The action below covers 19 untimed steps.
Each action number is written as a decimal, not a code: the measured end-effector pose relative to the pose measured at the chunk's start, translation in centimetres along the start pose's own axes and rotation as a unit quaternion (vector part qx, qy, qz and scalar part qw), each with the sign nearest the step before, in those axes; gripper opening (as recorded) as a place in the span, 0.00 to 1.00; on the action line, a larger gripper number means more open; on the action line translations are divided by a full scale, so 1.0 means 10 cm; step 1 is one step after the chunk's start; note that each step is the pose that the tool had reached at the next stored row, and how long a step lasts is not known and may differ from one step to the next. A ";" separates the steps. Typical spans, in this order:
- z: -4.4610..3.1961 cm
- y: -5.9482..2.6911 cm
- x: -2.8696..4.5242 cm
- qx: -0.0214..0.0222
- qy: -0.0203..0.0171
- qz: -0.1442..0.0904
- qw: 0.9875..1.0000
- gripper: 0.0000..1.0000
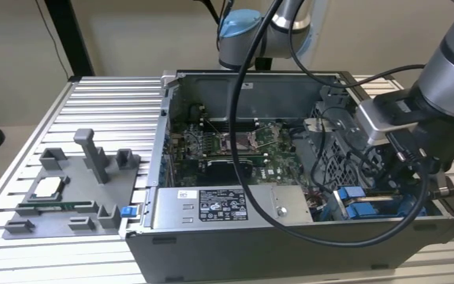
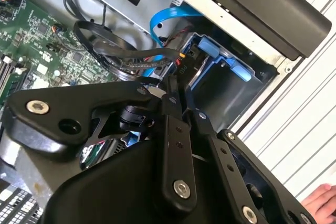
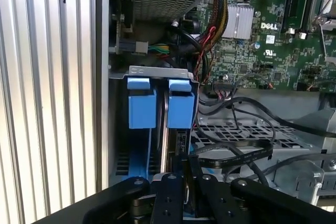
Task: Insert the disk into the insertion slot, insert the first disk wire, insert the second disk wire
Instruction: 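Insert the second disk wire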
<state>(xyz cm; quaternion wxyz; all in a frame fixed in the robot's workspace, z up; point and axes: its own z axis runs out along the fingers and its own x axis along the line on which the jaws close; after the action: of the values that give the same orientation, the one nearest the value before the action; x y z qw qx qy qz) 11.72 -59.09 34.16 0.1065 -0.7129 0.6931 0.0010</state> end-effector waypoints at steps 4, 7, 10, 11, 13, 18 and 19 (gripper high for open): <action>0.004 0.003 -0.003 0.000 0.000 0.002 1.000 0.00; 0.008 0.003 -0.006 0.001 0.000 0.004 1.000 0.00; 0.014 0.004 -0.009 0.001 0.000 0.004 1.000 0.00; 0.016 0.004 -0.011 0.001 0.000 0.005 1.000 0.00; 0.023 0.005 -0.012 0.001 -0.001 0.005 1.000 0.00; 0.047 0.009 -0.012 0.001 -0.002 0.005 1.000 0.00; 0.054 0.010 -0.011 0.001 -0.001 0.005 1.000 0.00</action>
<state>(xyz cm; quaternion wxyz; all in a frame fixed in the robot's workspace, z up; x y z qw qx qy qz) 11.70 -58.90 33.64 0.1082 -0.7095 0.6963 0.0019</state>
